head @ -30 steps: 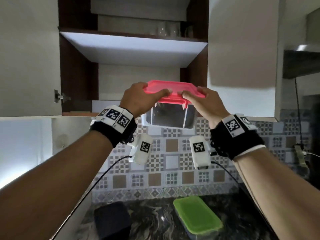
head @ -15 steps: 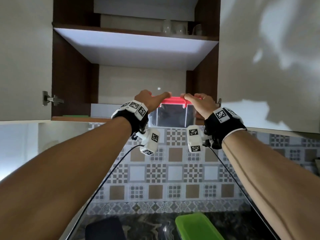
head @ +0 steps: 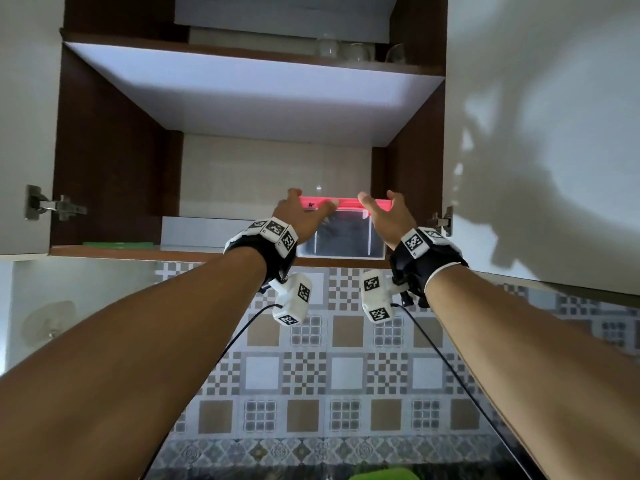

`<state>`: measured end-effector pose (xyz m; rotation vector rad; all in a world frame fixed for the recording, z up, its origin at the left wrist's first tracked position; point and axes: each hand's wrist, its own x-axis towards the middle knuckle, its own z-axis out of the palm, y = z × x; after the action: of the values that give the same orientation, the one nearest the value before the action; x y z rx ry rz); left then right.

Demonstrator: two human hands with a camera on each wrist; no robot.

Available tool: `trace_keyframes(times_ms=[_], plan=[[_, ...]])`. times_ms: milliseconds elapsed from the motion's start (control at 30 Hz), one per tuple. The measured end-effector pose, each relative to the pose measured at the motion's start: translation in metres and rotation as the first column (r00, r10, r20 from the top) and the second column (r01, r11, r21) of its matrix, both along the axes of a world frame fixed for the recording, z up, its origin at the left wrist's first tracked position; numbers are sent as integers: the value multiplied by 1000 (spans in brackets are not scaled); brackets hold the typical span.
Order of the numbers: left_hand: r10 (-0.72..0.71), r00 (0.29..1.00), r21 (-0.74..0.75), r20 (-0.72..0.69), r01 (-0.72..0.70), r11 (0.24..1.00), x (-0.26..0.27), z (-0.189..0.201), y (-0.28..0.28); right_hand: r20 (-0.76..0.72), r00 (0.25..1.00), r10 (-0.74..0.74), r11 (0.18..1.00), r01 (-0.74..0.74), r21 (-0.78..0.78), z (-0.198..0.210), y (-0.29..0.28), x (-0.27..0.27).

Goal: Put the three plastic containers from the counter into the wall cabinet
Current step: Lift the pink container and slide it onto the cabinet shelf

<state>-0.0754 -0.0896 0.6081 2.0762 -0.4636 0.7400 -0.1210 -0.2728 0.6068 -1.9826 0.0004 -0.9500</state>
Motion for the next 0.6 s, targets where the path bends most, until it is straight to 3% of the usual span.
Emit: trace_keyframes(times_ms=[200,400,600], plan=[[93,996,34,-18,-92,995,24,3,-16,-70,997,-45,999,45,-7,3,-4,26],[71,993,138,-94,-57,989,40,5,-24,-129,981,-146,989,143,-29,6,-6,36],[64,998,204,-5,-62,977,31,3,-17,-133,973,-191,978,177,-107,7,-11,30]])
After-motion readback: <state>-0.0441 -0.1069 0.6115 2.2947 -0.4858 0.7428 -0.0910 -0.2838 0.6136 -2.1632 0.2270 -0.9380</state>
